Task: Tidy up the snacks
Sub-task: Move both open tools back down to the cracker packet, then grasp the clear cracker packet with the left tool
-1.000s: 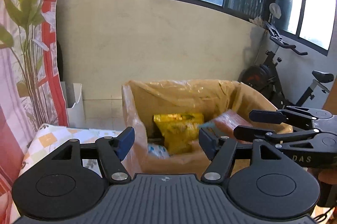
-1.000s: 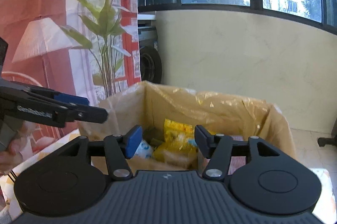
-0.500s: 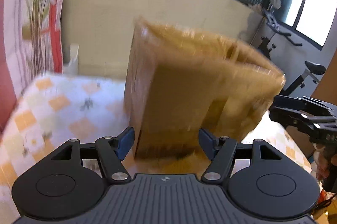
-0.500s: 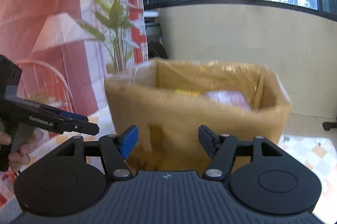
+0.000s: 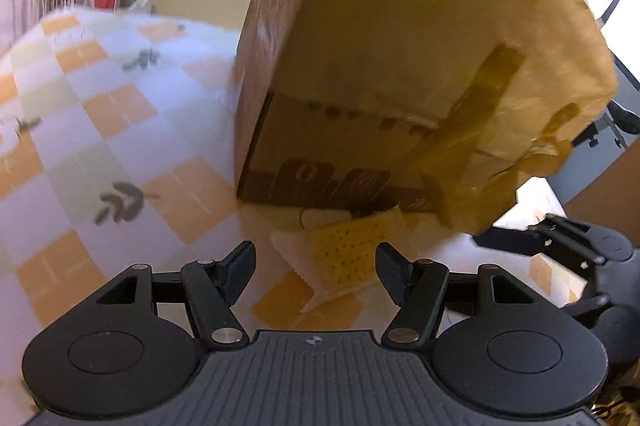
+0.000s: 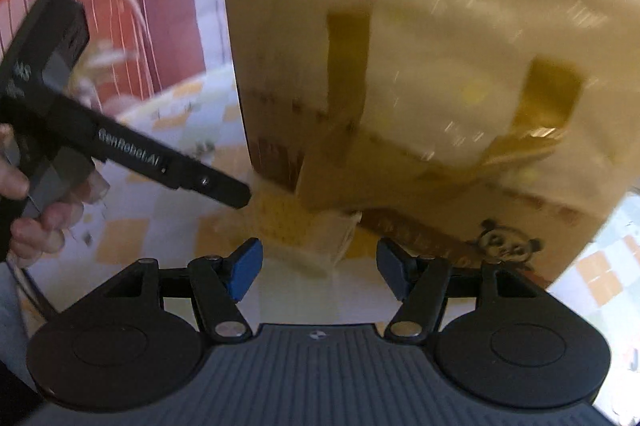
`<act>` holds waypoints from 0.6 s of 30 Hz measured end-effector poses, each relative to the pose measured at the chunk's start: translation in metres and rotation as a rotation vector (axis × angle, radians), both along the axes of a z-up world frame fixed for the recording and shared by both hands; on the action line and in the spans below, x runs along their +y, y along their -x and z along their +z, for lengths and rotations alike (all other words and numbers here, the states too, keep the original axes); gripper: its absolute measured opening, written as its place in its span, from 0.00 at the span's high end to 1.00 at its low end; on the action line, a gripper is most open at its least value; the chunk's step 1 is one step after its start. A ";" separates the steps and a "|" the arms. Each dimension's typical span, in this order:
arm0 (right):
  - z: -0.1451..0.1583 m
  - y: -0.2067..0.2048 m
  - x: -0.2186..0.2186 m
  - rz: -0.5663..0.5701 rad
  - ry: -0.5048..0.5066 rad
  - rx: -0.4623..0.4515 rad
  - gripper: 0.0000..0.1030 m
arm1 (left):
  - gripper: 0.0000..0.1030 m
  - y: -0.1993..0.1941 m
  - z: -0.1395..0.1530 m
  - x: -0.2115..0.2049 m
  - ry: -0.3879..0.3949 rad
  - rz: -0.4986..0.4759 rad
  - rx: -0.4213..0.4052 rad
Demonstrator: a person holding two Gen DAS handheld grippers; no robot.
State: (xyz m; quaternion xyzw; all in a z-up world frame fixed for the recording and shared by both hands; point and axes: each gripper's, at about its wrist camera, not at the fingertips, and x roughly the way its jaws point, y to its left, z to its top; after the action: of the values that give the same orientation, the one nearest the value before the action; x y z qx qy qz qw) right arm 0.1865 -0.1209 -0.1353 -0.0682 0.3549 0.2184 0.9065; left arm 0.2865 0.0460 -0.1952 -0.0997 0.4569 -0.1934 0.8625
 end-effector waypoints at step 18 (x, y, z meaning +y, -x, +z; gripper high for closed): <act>-0.034 -0.018 -0.012 -0.008 -0.008 0.093 0.35 | 0.49 0.005 -0.014 -0.043 -0.032 -0.117 -0.006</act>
State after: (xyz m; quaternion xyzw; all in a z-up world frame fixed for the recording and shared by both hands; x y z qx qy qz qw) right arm 0.2046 -0.1325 -0.1689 -0.0530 0.3958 0.2190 0.8902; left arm 0.2812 0.0030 -0.2095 -0.0587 0.4625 -0.2363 0.8525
